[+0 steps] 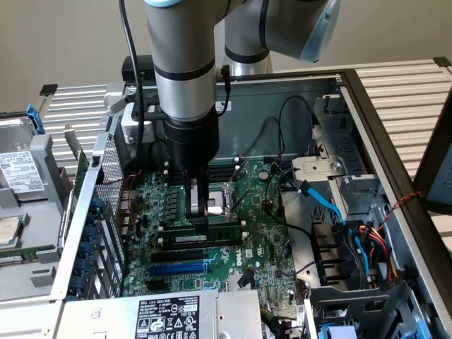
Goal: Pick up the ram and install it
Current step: 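Insert the ram into the slot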
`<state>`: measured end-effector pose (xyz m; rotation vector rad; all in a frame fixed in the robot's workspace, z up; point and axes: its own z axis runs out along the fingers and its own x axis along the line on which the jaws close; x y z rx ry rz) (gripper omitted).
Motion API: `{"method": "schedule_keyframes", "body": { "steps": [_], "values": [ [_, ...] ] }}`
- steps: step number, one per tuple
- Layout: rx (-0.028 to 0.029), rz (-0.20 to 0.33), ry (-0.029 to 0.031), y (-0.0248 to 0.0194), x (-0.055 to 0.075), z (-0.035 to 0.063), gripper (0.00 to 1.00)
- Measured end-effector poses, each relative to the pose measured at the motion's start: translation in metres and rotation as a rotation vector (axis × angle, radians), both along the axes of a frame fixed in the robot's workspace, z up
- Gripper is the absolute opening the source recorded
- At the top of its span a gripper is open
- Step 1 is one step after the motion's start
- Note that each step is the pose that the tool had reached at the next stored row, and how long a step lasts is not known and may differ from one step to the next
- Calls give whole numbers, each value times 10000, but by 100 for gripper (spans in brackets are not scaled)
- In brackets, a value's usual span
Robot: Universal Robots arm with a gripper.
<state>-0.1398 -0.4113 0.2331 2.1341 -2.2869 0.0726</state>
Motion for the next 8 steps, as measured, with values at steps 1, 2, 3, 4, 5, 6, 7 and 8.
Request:
{"method": "schedule_keyframes", "body": {
  "steps": [1,2,3,4,5,6,7,8],
  "values": [
    [-8,0,-1,0,0,0,17],
    [-30,-1,-4,1,0,0,17],
    [-66,-2,-5,1,0,4,17],
    [-106,-1,-8,1,0,9,17],
    [-151,-1,-12,1,0,15,17],
    [-201,-1,-17,1,0,21,17],
    [-248,0,-24,1,0,26,17],
    [-282,-1,-32,1,0,28,17]
  ]
}}
